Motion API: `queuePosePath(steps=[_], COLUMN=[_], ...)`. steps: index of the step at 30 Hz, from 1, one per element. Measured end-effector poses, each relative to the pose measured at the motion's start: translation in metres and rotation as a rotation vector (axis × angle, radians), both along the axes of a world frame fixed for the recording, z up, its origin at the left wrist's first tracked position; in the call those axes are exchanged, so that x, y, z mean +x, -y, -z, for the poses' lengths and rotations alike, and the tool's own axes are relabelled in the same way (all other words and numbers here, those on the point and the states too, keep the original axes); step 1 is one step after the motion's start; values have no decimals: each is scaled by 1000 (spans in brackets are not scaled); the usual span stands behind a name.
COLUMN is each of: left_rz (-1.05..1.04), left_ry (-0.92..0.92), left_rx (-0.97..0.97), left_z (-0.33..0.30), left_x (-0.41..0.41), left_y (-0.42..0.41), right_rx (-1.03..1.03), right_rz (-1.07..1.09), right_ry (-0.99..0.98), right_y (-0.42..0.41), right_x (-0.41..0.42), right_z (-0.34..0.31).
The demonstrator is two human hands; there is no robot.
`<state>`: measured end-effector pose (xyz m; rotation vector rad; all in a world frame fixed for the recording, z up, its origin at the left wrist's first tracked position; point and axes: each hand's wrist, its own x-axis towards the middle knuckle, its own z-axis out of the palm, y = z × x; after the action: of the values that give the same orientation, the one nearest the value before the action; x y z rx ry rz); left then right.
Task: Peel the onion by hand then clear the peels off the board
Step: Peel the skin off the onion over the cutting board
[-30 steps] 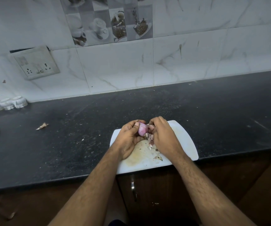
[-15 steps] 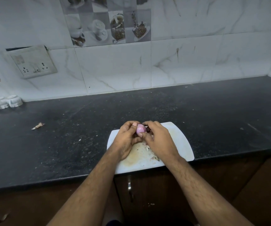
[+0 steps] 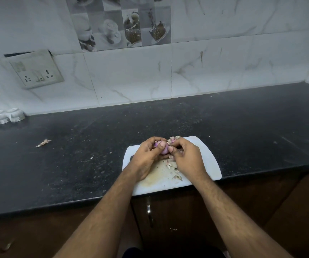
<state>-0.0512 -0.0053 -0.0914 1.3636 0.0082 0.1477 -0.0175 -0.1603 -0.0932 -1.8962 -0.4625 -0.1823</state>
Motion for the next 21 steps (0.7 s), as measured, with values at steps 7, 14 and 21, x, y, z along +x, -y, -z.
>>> queuePosePath(steps=[7,14,21], left_rz=[15,4,-90], left_ry=[-12,-61,-122], left_rx=[15,8,-140], left_z=[1,-7,-8], left_x=[4,1,2], left_y=[0,4,0], right_rx=[-133,-105,-18], right_rz=[14,57,112], right_ry=[-4,-75,-82], right_y=[-2,-6,1], right_x=[10,11,10], right_z=[4,3,4])
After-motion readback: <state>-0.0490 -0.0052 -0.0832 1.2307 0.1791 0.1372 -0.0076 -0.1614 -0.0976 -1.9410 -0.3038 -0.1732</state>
